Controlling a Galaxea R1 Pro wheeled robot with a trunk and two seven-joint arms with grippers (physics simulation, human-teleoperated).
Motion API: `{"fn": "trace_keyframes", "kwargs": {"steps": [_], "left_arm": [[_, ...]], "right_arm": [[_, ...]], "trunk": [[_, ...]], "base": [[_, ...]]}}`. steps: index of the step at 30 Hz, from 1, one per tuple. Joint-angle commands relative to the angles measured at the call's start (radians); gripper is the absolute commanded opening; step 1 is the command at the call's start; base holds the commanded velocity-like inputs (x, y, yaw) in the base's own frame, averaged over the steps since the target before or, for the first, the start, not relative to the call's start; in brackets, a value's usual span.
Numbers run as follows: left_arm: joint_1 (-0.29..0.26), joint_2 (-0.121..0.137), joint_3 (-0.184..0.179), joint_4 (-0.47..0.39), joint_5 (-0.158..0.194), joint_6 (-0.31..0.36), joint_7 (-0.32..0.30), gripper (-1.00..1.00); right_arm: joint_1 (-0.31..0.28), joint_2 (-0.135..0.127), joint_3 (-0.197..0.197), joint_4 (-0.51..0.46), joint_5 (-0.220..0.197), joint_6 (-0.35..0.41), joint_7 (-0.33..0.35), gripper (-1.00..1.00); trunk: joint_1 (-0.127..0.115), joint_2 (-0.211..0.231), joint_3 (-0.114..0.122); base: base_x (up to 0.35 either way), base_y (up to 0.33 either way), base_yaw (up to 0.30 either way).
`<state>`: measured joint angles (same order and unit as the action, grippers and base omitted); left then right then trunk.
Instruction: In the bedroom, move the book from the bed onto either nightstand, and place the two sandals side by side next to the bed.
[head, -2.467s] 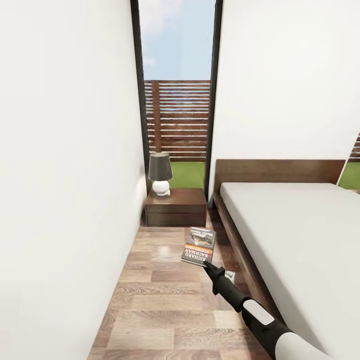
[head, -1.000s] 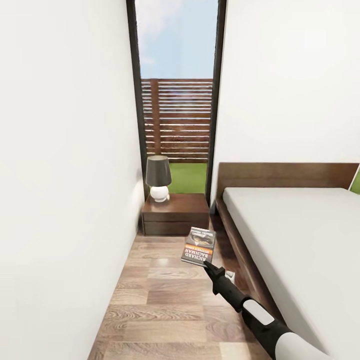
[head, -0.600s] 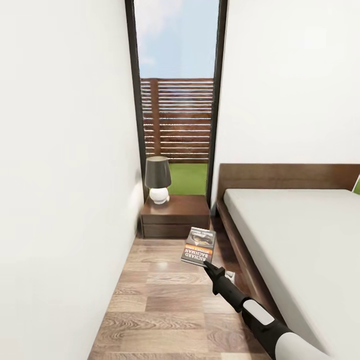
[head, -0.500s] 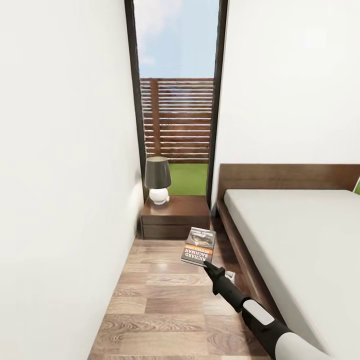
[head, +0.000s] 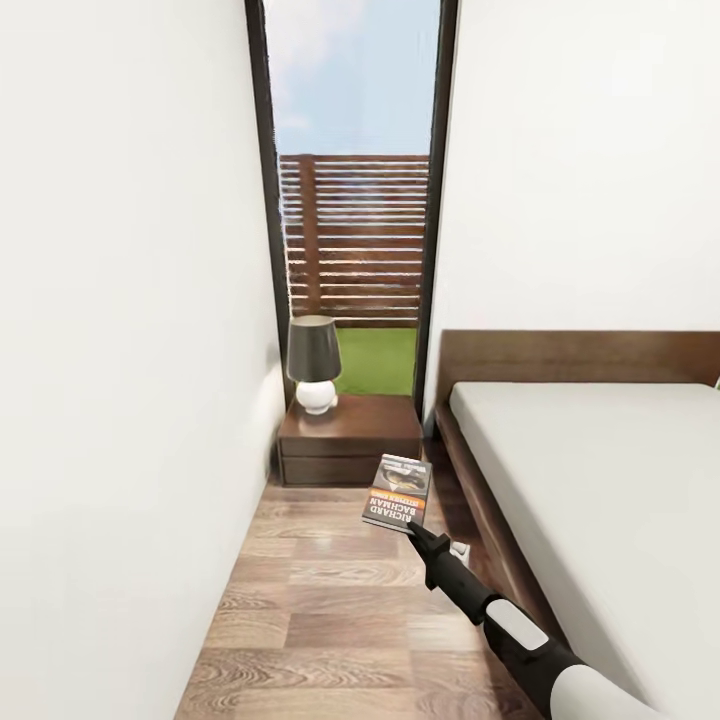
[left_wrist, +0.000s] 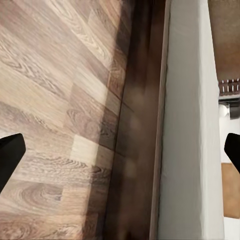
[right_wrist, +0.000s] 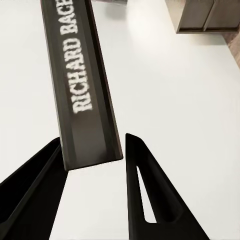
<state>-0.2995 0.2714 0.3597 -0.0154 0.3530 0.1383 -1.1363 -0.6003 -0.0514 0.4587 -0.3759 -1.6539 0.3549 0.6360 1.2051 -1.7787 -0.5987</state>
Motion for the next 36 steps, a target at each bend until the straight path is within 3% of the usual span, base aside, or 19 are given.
{"fn": "trace_keyframes", "kwargs": {"steps": [1, 36], "left_arm": [[-0.001, 0.0, 0.005, 0.0, -0.002, 0.011, -0.003, 1.0], [-0.001, 0.0, 0.005, 0.0, -0.002, 0.011, -0.003, 1.0]], "right_arm": [[-0.001, -0.001, 0.005, 0.0, -0.013, 0.006, 0.002, -1.0], [-0.001, -0.001, 0.005, 0.0, -0.012, 0.006, 0.002, -1.0]], "trunk": [[0.0, 0.0, -0.001], [0.0, 0.0, -0.001]], "base": [[0.168, -0.033, 0.0], [0.167, -0.052, 0.0]]}}
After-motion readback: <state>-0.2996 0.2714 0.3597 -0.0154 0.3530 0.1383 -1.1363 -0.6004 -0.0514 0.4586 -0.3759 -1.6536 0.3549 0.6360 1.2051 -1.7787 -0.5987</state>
